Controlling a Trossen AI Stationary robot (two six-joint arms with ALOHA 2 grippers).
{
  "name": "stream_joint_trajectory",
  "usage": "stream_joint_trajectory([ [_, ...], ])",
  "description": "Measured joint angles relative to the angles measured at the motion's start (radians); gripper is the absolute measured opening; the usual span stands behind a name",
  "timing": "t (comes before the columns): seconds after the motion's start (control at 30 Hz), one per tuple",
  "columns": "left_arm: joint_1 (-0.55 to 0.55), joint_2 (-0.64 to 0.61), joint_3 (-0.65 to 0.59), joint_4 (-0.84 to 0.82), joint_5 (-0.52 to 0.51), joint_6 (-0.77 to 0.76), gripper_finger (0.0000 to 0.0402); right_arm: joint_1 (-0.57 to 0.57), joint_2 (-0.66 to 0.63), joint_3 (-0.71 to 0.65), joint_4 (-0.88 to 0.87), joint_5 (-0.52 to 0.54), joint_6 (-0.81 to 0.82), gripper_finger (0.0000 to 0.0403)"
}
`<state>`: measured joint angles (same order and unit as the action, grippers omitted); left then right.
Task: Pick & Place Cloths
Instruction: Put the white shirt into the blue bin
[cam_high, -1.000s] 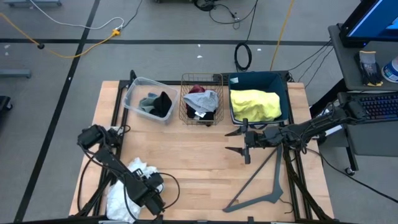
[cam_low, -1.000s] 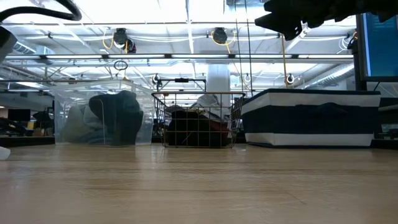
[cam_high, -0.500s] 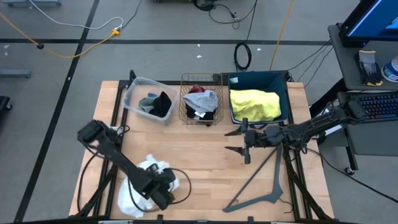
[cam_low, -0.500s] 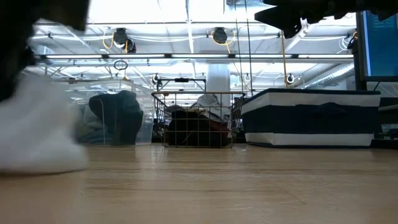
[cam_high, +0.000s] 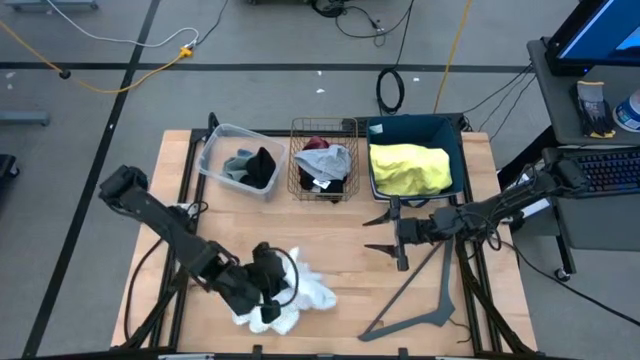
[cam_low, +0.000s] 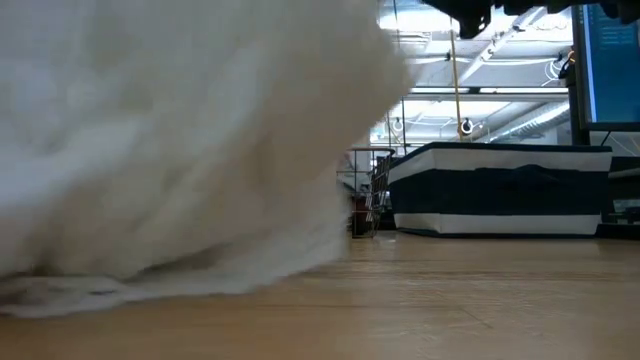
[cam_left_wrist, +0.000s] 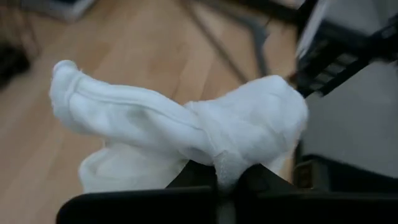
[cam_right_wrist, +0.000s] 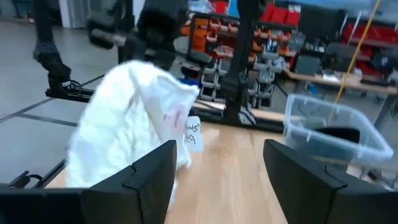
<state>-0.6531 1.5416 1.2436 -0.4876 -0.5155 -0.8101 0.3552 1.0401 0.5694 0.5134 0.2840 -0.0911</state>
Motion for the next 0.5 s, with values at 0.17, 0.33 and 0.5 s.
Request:
stream_joint_trajectory([
  [0.17,0.039,-0.058,0.001,0.116,-0.003,0.157,0.0007,0.034,0.009,0.0,0.063,0.001,-0.064,0.0235],
  [0.33,0.109,-0.102,0.002,0.186,0.024,0.256,0.0006,0.071,0.048,0.0,0.169,0.005,-0.095,0.0236],
  [0.5,0.193,-0.116,0.002,0.253,0.087,0.355,0.0006,0.109,0.091,0.024,0.214,0.117,-0.168,0.0239],
])
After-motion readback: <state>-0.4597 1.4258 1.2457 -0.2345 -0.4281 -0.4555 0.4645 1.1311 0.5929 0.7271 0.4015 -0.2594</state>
